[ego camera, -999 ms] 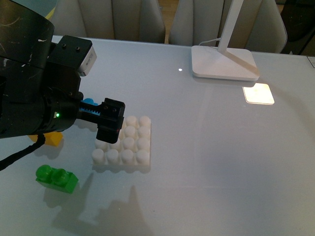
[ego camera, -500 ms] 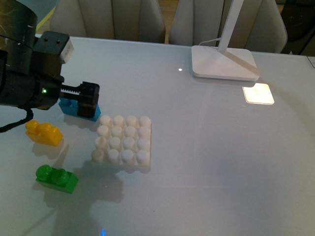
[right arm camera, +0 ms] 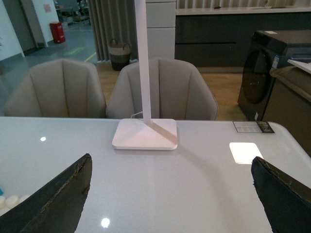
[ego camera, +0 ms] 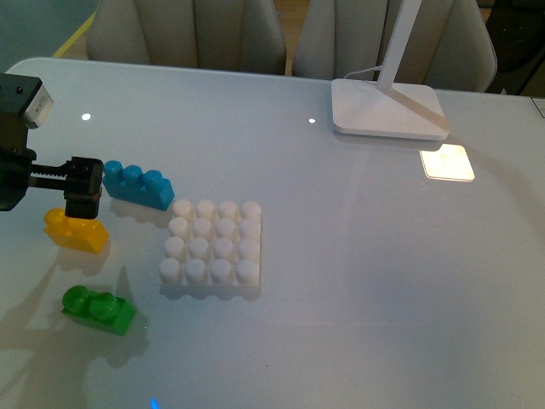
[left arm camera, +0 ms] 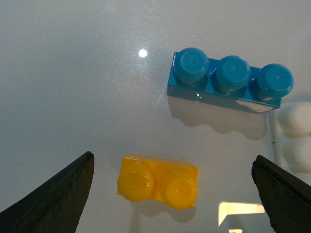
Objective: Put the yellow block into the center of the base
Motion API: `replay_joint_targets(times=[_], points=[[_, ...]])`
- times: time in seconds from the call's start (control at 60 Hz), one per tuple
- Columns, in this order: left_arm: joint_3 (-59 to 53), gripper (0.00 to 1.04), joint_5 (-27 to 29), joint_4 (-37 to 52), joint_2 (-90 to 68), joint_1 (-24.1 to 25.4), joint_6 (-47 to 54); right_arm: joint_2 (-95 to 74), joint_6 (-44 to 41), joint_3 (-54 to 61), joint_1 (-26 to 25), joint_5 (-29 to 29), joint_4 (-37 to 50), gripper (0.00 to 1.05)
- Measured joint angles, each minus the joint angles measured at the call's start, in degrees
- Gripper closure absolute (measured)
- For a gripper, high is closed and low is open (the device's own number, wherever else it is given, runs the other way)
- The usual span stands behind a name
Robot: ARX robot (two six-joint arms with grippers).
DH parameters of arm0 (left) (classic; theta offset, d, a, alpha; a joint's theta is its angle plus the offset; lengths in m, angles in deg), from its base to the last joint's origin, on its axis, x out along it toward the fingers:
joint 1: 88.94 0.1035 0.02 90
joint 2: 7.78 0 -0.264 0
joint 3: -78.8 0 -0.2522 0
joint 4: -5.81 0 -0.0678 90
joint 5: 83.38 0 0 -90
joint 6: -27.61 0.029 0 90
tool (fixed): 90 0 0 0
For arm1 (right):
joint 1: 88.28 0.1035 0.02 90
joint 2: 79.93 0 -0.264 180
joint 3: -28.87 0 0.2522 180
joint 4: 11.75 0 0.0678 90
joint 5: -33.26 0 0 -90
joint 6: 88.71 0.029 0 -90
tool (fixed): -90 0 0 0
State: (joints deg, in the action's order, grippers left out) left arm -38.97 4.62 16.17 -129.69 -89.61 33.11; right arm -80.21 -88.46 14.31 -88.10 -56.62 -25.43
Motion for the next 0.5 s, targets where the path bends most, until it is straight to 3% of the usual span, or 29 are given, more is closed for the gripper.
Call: replay_joint_targets(times=[0.5], points=[[0.44, 0.07, -2.03, 1.03, -5.35, 0.57, 3.89, 0.0, 0.0, 0.02, 0.0, 0.0, 0.0, 0.09]])
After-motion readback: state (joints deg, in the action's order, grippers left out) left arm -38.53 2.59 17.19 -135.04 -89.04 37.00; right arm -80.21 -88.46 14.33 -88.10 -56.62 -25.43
